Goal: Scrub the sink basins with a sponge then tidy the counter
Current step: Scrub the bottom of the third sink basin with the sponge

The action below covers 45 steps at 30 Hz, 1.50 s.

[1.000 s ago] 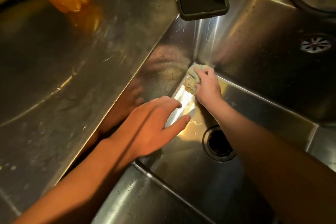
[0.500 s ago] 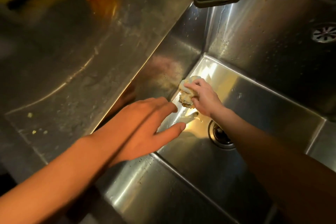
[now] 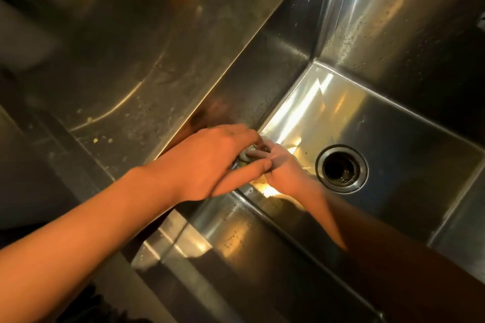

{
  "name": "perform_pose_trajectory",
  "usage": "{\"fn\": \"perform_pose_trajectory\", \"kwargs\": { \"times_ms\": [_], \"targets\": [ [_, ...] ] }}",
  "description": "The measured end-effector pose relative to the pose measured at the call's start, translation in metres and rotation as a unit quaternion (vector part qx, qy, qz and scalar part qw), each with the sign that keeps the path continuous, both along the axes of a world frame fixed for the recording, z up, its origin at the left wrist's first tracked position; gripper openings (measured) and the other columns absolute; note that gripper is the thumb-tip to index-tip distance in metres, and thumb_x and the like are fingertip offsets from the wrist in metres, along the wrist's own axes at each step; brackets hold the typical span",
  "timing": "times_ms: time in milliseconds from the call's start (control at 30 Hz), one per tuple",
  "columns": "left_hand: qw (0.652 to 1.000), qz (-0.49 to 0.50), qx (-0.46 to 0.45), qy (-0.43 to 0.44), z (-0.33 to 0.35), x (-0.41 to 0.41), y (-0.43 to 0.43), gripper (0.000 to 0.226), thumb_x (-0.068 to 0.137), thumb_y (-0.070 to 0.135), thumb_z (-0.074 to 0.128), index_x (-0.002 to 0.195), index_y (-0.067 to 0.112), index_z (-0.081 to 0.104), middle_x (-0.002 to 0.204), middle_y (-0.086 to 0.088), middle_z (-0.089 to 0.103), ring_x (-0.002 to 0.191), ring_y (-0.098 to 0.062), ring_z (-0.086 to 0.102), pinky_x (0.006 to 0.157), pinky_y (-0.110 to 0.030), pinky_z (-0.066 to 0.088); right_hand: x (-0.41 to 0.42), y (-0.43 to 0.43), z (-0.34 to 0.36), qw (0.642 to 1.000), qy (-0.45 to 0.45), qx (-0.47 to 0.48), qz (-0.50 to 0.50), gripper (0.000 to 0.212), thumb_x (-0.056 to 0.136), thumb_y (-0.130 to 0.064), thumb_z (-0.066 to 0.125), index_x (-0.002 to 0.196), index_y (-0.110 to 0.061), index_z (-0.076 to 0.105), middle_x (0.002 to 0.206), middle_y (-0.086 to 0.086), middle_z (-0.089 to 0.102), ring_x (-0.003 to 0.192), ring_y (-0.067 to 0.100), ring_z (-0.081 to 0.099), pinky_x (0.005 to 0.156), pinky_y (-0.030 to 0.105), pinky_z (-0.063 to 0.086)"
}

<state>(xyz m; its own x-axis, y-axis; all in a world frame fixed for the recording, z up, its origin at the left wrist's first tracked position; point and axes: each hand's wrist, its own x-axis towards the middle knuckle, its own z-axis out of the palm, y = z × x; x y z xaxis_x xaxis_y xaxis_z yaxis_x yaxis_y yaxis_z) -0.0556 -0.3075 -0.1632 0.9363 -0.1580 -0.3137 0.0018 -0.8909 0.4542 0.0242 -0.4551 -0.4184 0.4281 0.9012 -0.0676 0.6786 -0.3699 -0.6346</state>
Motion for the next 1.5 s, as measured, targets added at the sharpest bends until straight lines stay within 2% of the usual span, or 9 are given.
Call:
{"fn": "perform_pose_trajectory", "kwargs": {
  "times_ms": [67, 167, 367, 533, 733, 933, 1067, 1300, 1500],
  "targets": [
    [1.000, -0.008, 0.000, -0.004, -0.002, 0.001, -0.001, 0.040, 0.100, 0.056, 0.041, 0.114, 0.023, 0.060, 0.100, 0.008, 0.060, 0.089, -0.009, 0.059, 0.081, -0.035, 0.051, -0.003, -0.002, 0.013, 0.997, 0.063, 0.006, -0.039, 0.054, 0.086, -0.023, 0.063, 0.119, -0.062, 0.044, 0.117, -0.006, 0.060, 0.103, 0.016, 0.065, 0.086, 0.039, 0.057],
    [1.000, -0.002, 0.001, -0.004, -0.003, 0.001, -0.002, 0.045, 0.100, 0.056, 0.039, 0.117, 0.021, 0.061, 0.103, 0.005, 0.062, 0.092, -0.013, 0.060, 0.084, -0.038, 0.051, -0.010, -0.010, 0.020, 0.995, 0.092, 0.009, -0.038, 0.058, 0.085, -0.012, 0.063, 0.122, -0.049, 0.040, 0.118, -0.001, 0.058, 0.097, 0.022, 0.063, 0.078, 0.042, 0.057],
    [1.000, -0.005, 0.027, -0.006, -0.005, 0.001, -0.002, 0.050, 0.099, 0.062, 0.037, 0.122, 0.023, 0.058, 0.110, 0.006, 0.062, 0.097, -0.012, 0.060, 0.086, -0.038, 0.052, -0.018, -0.030, 0.026, 0.997, 0.039, -0.052, -0.031, 0.052, 0.090, -0.014, 0.060, 0.138, -0.033, 0.055, 0.144, 0.002, 0.042, 0.119, 0.022, 0.052, 0.099, 0.035, 0.048],
    [1.000, 0.001, 0.024, -0.013, -0.005, 0.001, -0.003, 0.052, 0.099, 0.062, 0.033, 0.123, 0.023, 0.058, 0.114, 0.005, 0.063, 0.100, -0.014, 0.061, 0.089, -0.039, 0.051, -0.026, -0.059, 0.025, 0.996, 0.072, -0.039, -0.036, 0.060, 0.084, -0.011, 0.065, 0.139, -0.030, 0.051, 0.137, -0.005, 0.041, 0.126, 0.016, 0.046, 0.106, 0.032, 0.043],
    [1.000, 0.009, 0.005, -0.019, -0.007, 0.002, -0.002, 0.057, 0.097, 0.066, 0.030, 0.122, 0.023, 0.059, 0.114, 0.005, 0.063, 0.100, -0.015, 0.061, 0.090, -0.039, 0.051, -0.035, -0.096, 0.025, 0.994, 0.070, -0.071, -0.053, 0.064, 0.078, -0.011, 0.067, 0.137, -0.029, 0.052, 0.127, -0.008, 0.044, 0.112, 0.003, 0.047, 0.095, 0.003, 0.029],
    [1.000, 0.018, 0.003, -0.017, -0.009, 0.004, -0.002, 0.051, 0.097, 0.064, 0.034, 0.118, 0.025, 0.059, 0.109, 0.006, 0.063, 0.097, -0.013, 0.061, 0.089, -0.039, 0.050, -0.031, -0.046, 0.032, 0.995, 0.049, -0.044, -0.081, 0.033, 0.091, -0.019, 0.064, 0.123, -0.028, 0.060, 0.123, -0.003, 0.054, 0.104, 0.013, 0.056, 0.080, 0.012, 0.039],
    [1.000, 0.023, 0.009, -0.013, -0.010, 0.005, -0.002, 0.049, 0.097, 0.062, 0.035, 0.117, 0.025, 0.060, 0.108, 0.005, 0.063, 0.094, -0.012, 0.061, 0.087, -0.037, 0.050, -0.035, -0.002, 0.037, 0.997, 0.015, -0.028, -0.066, 0.041, 0.089, -0.021, 0.066, 0.129, -0.023, 0.060, 0.129, 0.010, 0.053, 0.110, 0.030, 0.055, 0.086, 0.033, 0.045],
    [1.000, 0.025, 0.008, -0.011, -0.011, 0.005, -0.002, 0.053, 0.094, 0.066, 0.032, 0.116, 0.026, 0.060, 0.106, 0.005, 0.063, 0.094, -0.015, 0.061, 0.086, -0.041, 0.050, -0.045, -0.024, 0.019, 0.999, 0.023, -0.034, 0.030, 0.034, 0.095, -0.033, 0.058, 0.129, -0.033, 0.060, 0.131, -0.003, 0.052, 0.106, 0.021, 0.061, 0.093, 0.034, 0.050],
    [1.000, 0.026, -0.001, -0.010, -0.010, 0.004, -0.002, 0.058, 0.094, 0.069, 0.030, 0.119, 0.025, 0.059, 0.110, 0.005, 0.063, 0.096, -0.015, 0.061, 0.088, -0.041, 0.050, -0.055, -0.091, 0.021, 0.995, 0.016, -0.069, 0.072, 0.033, 0.094, -0.026, 0.051, 0.126, -0.024, 0.059, 0.124, 0.000, 0.051, 0.112, 0.018, 0.052, 0.095, 0.028, 0.044]
  ]
}}
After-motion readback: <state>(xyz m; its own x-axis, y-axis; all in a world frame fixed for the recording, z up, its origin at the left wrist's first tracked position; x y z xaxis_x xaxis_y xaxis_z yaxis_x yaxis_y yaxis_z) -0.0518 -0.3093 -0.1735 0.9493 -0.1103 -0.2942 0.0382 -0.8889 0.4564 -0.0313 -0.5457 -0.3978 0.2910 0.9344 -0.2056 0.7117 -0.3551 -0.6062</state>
